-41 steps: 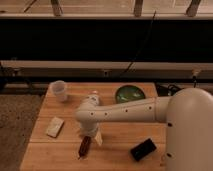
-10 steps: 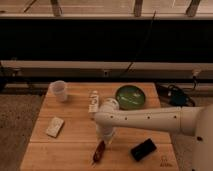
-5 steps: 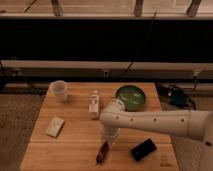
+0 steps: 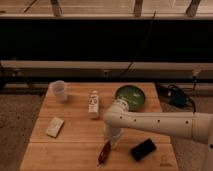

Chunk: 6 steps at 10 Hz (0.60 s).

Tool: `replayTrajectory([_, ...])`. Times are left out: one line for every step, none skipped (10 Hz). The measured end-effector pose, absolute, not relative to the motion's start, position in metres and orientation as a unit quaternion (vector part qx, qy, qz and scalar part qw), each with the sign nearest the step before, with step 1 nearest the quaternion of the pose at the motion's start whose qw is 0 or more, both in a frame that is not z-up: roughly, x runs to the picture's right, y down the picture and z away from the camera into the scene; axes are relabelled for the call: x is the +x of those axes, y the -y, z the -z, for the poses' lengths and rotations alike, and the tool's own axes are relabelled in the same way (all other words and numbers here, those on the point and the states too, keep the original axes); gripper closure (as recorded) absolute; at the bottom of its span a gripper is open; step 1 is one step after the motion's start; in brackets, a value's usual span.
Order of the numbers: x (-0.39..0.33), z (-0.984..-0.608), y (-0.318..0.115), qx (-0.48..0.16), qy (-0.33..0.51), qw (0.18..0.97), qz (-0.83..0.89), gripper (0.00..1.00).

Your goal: Drag the pepper across the table

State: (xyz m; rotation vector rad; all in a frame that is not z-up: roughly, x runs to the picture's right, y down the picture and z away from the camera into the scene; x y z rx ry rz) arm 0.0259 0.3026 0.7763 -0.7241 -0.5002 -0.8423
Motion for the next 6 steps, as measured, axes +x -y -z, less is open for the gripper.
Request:
replayTrajectory([0.0264, -0.7765, -0.3026, -0.340, 0.235, 0.820, 0.395, 1.00])
replayTrajectory([0.0265, -0.7765, -0.3026, -0.340, 0.234, 0.820, 0.395, 1.00])
replayTrajectory([0.0269, -0.7762, -0.3027, -0.341, 0.234, 0.820, 0.395, 1.00])
replayTrajectory([0.0275, -0.7760, -0.3030, -0.342, 0.234, 0.820, 0.395, 1.00])
replayTrajectory([0.0281, -0.7759, -0.3033, -0.342, 0.234, 0.820, 0.396, 1.00])
replayTrajectory([0.0292, -0.7760, -0.3037, -0.343, 0.233, 0.819, 0.396, 1.00])
